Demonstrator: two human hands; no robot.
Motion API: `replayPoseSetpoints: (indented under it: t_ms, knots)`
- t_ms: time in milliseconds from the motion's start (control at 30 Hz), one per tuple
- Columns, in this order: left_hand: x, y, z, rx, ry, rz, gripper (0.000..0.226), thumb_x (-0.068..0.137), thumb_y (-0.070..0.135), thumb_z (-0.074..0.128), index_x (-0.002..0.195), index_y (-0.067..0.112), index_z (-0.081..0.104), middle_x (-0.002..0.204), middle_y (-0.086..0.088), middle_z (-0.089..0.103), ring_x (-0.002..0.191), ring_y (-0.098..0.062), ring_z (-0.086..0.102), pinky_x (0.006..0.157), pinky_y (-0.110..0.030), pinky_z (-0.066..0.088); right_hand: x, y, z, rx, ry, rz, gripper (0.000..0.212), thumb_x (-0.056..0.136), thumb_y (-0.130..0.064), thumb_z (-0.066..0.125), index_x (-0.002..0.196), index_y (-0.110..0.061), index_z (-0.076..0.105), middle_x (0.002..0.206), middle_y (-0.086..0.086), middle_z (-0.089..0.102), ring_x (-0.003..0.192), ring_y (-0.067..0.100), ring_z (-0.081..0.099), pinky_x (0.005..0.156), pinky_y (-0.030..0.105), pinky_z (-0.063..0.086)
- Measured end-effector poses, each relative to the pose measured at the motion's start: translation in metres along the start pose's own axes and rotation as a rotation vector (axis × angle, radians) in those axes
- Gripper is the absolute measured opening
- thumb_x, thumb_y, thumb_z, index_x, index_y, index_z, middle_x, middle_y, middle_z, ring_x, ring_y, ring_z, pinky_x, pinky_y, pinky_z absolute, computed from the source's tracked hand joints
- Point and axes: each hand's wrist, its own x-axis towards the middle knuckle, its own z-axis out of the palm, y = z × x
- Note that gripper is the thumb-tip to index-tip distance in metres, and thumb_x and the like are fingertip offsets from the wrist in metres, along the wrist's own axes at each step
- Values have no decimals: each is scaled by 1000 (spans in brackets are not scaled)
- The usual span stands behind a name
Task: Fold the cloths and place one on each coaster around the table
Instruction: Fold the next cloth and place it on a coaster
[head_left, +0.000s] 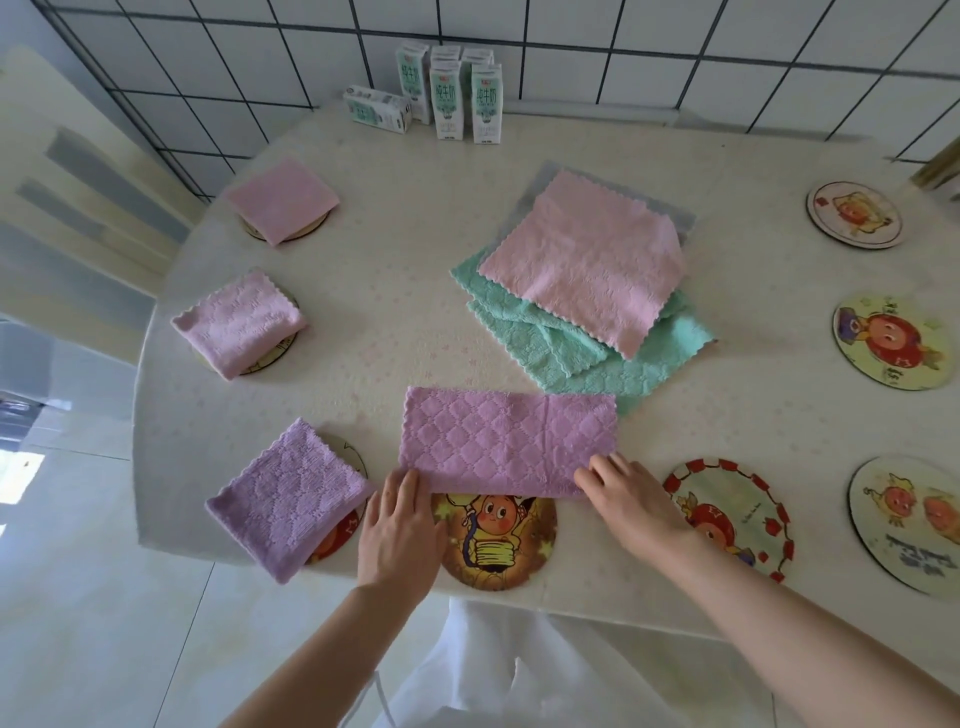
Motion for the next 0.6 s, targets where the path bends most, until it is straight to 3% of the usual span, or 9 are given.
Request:
replayPoseSetpoints:
  t_ms: [133, 267, 467, 600]
  knots:
    - [6, 10, -9, -5, 61, -40, 50, 83, 41, 60, 120, 9, 58, 125, -8, 58, 128, -32, 46, 105, -46, 39, 0, 4, -7, 107, 93, 19, 38, 52, 12, 70, 79, -13, 58, 77, 0, 51, 70, 22, 51, 55, 31, 43]
    - [9, 41, -11, -87, 66, 154, 61, 80, 38, 67, 132, 11, 51, 137, -8, 52, 131, -28, 45, 109, -44, 37, -9, 2, -27, 304, 215, 75, 21, 69, 4, 64, 82, -13, 62, 83, -2, 53, 77, 17, 51, 66, 29, 46]
    - [20, 92, -13, -226, 134, 356, 56, 80, 33, 59, 131, 10, 54, 132, -7, 59, 122, -26, 55, 101, -39, 46, -38, -21, -54, 505, 257, 82, 15, 72, -3, 58, 83, -14, 62, 83, -4, 55, 75, 10, 51, 63, 16, 41]
    - [15, 102, -10, -300, 156, 510, 36, 75, 28, 52, 102, 18, 73, 106, 2, 72, 98, -18, 68, 85, -28, 54, -56, -29, -56, 639, 164, 80, 15, 84, -22, 47, 88, -18, 61, 86, -9, 56, 81, 7, 52, 67, 25, 48]
